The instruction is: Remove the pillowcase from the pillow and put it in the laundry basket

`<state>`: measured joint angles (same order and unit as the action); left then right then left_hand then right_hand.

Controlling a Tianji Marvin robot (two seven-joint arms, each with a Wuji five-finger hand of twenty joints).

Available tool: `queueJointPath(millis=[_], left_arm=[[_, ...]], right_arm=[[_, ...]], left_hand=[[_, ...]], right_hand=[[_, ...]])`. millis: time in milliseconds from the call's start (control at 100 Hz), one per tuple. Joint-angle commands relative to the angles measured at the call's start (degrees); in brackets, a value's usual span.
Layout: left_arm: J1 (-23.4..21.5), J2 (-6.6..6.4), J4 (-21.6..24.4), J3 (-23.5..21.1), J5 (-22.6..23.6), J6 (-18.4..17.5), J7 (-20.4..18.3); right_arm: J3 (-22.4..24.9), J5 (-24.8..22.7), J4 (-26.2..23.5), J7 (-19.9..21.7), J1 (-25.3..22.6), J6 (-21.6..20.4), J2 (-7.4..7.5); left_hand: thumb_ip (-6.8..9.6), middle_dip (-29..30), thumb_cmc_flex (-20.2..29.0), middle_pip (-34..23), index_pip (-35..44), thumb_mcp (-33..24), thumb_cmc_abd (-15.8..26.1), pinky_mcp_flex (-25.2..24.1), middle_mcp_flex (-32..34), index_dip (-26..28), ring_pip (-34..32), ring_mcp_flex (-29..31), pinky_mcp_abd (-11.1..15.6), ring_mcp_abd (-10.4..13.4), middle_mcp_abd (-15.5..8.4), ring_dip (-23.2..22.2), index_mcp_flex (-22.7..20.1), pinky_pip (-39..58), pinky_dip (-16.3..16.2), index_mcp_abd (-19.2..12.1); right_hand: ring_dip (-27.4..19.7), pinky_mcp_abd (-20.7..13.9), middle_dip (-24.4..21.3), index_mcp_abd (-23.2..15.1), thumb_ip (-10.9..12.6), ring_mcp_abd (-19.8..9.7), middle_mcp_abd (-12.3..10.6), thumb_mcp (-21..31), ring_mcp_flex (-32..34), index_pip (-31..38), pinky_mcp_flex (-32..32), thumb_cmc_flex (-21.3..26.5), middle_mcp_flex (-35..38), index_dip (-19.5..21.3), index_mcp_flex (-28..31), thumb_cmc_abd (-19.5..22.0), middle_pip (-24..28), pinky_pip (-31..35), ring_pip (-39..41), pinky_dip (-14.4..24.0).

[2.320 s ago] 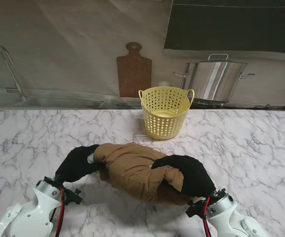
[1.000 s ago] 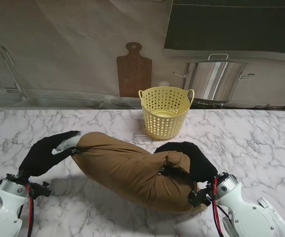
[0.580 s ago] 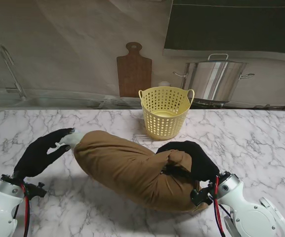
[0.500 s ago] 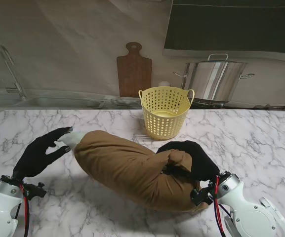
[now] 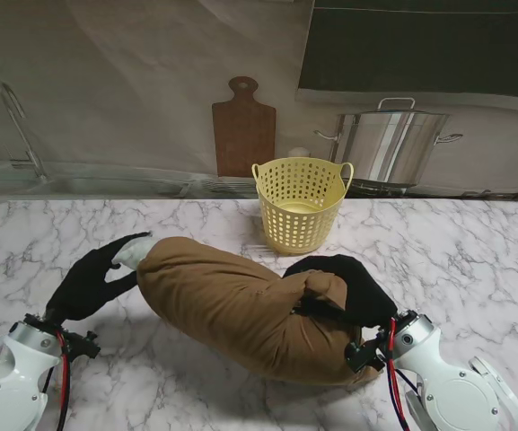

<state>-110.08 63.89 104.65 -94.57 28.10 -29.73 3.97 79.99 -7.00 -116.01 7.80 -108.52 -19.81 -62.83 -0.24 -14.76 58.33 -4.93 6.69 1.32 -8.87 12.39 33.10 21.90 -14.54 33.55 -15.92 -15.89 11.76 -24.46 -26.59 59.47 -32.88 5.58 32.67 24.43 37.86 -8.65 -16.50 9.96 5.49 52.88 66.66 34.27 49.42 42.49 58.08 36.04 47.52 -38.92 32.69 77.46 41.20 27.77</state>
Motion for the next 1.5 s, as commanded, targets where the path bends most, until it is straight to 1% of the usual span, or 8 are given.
queueJointPath(millis=[0,670,870,1020,1210,1290,1390,1490], left_arm=[[0.54,0.09,0.21,1.02,-0.7,0.07,-1.58],[3.29,-2.09,1.72,3.36,-9.25,-3.61,-12.14],[4.52,-2.64,0.97,5.52,-5.96,-2.51,-13.39],[5.94,-1.66,-0.05,9.72,-5.63,-0.58,-9.08],[7.08,-0.19,-0.64,14.27,-7.73,-0.82,-3.47],[7.07,0.07,-0.31,14.97,-9.08,-1.94,-2.66],[6.66,0.43,0.55,15.09,-9.36,-3.41,-1.13],[5.72,0.64,1.75,13.91,-9.0,-4.87,-0.15]], right_arm=[[-0.3,0.13,0.21,0.04,0.26,0.54,-0.07],[-1.24,1.04,1.11,0.48,1.86,1.23,-0.07],[-1.69,1.49,1.48,-0.03,2.26,1.19,-0.23],[-2.39,1.98,2.05,-0.61,2.99,1.39,-0.42],[-4.4,2.32,3.7,-1.24,4.76,1.44,-0.62],[-5.37,2.32,4.62,-1.28,5.8,1.44,-0.64],[-6.49,2.18,5.56,-1.23,7.03,1.5,-0.65],[-7.0,0.32,6.08,-2.08,7.8,1.12,-0.73]], left_hand=[[-0.88,0.36,-1.48,0.72,-1.18,0.76,-0.01,-0.49,-1.98,-1.05,0.44,-0.29,0.22,-0.05,0.08,0.76,2.29,-12.32,-1.45,0.42],[-1.44,5.02,-20.19,4.61,-6.18,0.51,-7.76,-2.9,-13.77,-7.02,3.95,-6.21,0.45,-0.39,5.19,3.17,13.04,-19.24,0.4,5.28],[-0.27,1.88,-6.3,1.33,-0.93,-1.69,-11.04,3.69,-2.44,-0.72,1.85,0.26,5.35,2.98,6.55,4.25,6.39,-15.43,1.17,16.56],[1.23,-0.34,8.59,-2.78,2.19,-2.77,-5.26,9.58,5.89,5.62,-0.78,7.85,8.45,6.19,1.44,3.79,2.65,-7.97,2.26,12.91],[-0.14,-0.75,8.94,-6.28,-1.9,-0.45,-0.45,11.87,11.43,0.73,-6.12,14.78,6.73,6.4,-6.13,-0.91,1.88,2.02,-2.52,1.19],[-0.23,-2.23,9.97,-8.21,1.8,-0.6,0.01,13.58,16.3,0.32,-7.95,17.44,6.78,6.77,-6.84,-2.48,-3.91,4.37,-3.51,-1.23],[-0.13,-10.04,15.4,-9.7,18.81,-1.49,-2.67,18.18,26.75,13.92,-12.0,22.72,7.76,7.65,-7.4,-4.28,-16.21,9.48,-3.8,-1.28],[-0.05,-11.58,15.64,-13.42,24.64,-3.98,-4.19,22.54,29.54,16.57,-15.53,26.08,9.4,7.58,-6.08,-5.25,-17.62,12.62,-3.32,-0.54]], right_hand=[[5.38,-8.02,2.35,-2.85,3.15,-13.06,-2.11,13.27,9.0,11.72,1.75,13.41,4.02,4.29,8.09,6.27,7.03,4.58,18.65,2.33],[4.98,-7.72,2.31,-2.82,3.14,-12.55,-2.15,12.66,8.91,11.47,1.1,13.48,3.77,4.32,7.64,6.8,6.79,4.09,17.48,2.16],[4.97,-7.7,2.33,-2.85,3.16,-12.47,-2.17,12.6,8.91,11.53,1.01,13.48,3.75,4.37,7.7,6.8,6.79,4.03,17.31,2.15],[4.45,-7.35,2.06,-2.94,3.15,-11.99,-2.29,12.32,8.78,11.4,0.42,13.41,3.53,4.37,7.39,7.12,6.46,3.41,15.84,1.93],[2.77,-6.61,0.0,-3.67,3.36,-10.42,-2.69,10.54,8.52,9.38,-2.39,13.16,2.86,3.44,5.02,8.44,3.97,0.46,8.73,0.89],[2.33,-6.56,-1.12,-4.19,3.57,-9.89,-3.08,8.2,6.91,8.08,-5.32,12.26,1.9,2.57,3.15,9.97,1.83,-1.53,2.87,0.55],[3.9,-6.21,-1.6,-5.68,4.85,-9.56,-3.75,2.42,2.4,5.34,-11.01,9.81,0.41,-2.24,-1.22,12.84,-1.13,-4.56,-3.57,1.21],[3.91,-6.33,-2.66,-7.37,6.99,-8.58,-4.5,-5.79,-3.63,8.53,-17.26,5.59,-3.04,-10.56,-7.36,16.94,-3.48,-5.95,-7.41,3.55]])
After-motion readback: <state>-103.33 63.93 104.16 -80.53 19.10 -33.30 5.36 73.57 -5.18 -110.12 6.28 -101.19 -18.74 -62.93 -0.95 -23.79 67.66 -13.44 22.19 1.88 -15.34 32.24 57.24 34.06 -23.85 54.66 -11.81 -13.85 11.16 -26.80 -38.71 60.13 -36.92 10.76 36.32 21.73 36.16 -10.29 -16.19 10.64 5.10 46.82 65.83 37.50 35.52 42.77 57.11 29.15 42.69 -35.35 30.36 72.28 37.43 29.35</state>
